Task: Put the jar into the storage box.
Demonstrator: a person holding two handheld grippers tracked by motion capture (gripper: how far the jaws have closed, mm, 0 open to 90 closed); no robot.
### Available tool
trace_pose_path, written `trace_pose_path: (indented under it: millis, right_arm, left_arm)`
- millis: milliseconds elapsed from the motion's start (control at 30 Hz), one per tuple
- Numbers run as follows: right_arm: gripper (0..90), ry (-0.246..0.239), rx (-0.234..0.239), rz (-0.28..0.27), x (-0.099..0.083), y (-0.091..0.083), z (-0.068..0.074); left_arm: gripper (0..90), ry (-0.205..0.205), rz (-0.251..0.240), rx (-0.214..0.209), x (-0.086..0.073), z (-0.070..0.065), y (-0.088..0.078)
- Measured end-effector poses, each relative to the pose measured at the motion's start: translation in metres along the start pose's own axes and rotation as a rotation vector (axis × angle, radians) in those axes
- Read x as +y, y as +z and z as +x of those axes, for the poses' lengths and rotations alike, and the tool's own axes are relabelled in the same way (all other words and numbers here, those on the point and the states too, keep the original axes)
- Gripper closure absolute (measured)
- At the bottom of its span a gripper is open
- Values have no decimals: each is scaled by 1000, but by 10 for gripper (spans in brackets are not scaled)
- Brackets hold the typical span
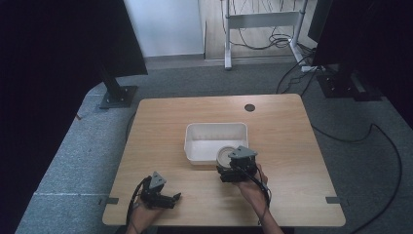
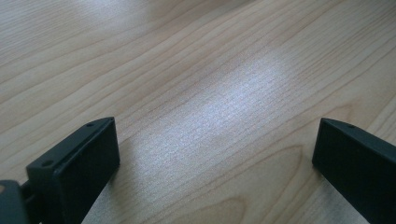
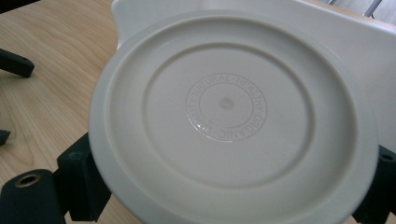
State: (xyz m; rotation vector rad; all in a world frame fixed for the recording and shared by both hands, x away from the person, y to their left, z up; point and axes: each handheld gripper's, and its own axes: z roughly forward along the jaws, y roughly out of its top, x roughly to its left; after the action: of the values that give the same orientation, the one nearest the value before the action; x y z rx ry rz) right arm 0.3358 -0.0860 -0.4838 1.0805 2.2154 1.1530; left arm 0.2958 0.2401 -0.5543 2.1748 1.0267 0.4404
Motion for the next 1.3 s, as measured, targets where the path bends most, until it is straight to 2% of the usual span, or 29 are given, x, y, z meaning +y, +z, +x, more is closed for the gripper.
trace_pose_path:
  millis: [400, 800, 1300]
  right_arm:
    - [92, -10, -7, 2, 9, 12, -3]
    - [92, 8, -21, 1, 19, 24, -10]
    - [92, 5, -38, -9, 29, 38, -14]
  left_arm:
    - [4, 3, 2, 0, 0, 0, 0]
    - [4, 3, 2, 0, 0, 0, 0]
    - [4, 3, 2, 0, 0, 0, 0]
